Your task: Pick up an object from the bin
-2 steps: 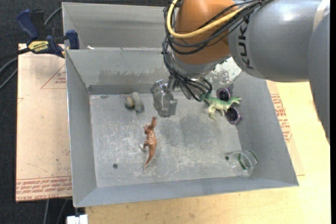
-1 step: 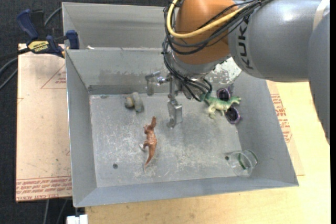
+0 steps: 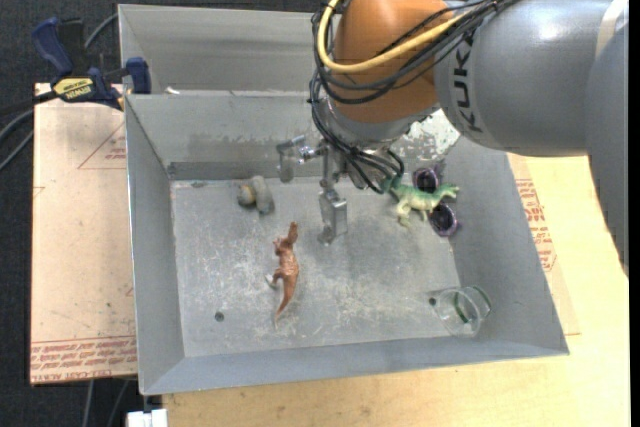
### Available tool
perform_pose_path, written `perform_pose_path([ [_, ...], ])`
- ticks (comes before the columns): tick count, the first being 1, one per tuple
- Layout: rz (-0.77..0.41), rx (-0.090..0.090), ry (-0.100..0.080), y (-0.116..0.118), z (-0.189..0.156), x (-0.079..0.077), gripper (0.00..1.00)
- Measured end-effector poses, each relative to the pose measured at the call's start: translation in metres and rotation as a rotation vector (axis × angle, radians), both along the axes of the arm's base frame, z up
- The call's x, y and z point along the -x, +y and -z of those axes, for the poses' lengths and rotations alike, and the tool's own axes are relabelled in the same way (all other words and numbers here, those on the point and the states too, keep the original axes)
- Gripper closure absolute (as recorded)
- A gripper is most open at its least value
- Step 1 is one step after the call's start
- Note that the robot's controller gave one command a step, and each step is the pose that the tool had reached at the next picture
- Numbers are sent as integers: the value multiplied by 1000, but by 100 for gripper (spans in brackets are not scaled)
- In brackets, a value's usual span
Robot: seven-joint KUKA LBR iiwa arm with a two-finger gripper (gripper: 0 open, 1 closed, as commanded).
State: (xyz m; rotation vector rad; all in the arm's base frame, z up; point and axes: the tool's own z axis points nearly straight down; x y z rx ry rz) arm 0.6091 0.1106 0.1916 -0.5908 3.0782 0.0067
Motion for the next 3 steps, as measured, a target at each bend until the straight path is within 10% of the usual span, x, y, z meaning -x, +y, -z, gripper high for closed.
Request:
perform_pose_path([
  [1,-68,0,5,-1,37,61,0],
  [2,-69,-1,2,-1,37,60,0],
  [3,-177,-3,-6,32,-20,20,0],
])
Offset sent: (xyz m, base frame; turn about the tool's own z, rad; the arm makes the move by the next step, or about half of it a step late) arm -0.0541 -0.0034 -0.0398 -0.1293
